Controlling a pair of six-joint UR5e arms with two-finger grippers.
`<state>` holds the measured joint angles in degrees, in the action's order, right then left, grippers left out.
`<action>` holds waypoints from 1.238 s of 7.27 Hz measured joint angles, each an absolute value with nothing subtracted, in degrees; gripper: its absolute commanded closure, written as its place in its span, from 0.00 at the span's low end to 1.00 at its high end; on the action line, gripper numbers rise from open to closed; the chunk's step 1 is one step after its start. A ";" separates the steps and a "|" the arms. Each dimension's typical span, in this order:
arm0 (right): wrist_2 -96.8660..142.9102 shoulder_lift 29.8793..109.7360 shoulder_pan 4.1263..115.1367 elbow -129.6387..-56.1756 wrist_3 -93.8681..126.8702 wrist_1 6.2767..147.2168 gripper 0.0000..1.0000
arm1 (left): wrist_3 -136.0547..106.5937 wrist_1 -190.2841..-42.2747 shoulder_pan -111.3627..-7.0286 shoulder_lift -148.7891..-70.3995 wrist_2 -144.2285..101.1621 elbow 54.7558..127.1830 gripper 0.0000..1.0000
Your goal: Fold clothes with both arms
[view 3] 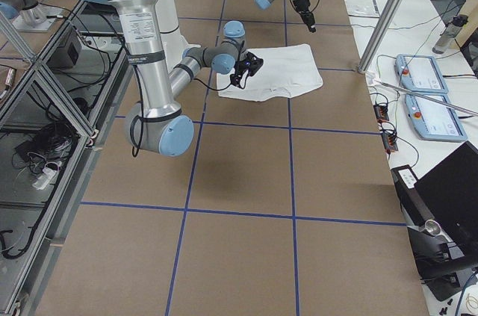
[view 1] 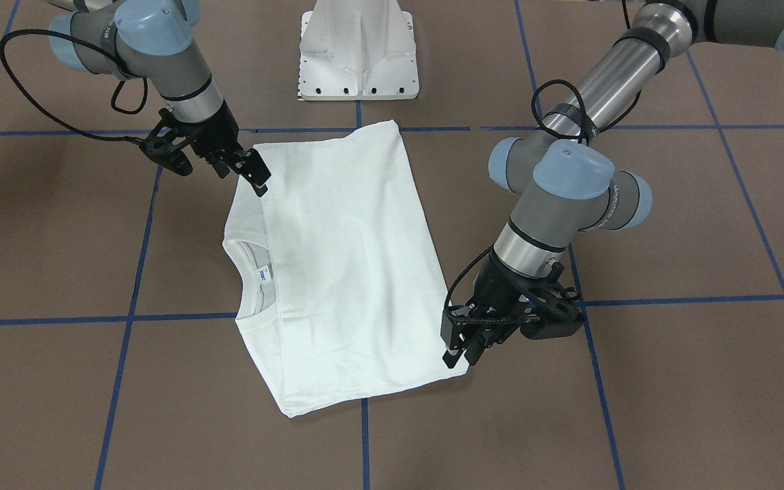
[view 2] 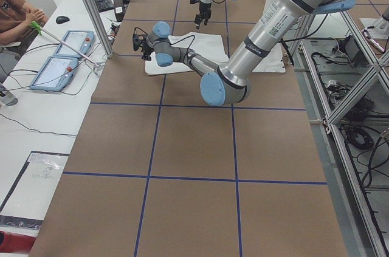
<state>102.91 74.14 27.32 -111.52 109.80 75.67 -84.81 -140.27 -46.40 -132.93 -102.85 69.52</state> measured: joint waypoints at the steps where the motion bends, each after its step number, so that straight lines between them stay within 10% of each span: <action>1: 101.70 74.34 25.55 -111.61 113.65 75.68 0.00 | -84.84 -140.29 -46.40 -132.44 -103.08 70.59 0.53; 9: 101.44 78.54 19.31 -111.56 118.74 75.69 0.11 | -84.81 -140.36 -46.32 -131.20 -102.82 72.44 0.51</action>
<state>101.44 78.54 19.31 -111.56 118.74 75.69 -84.81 -140.36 -46.32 -131.20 -102.82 72.44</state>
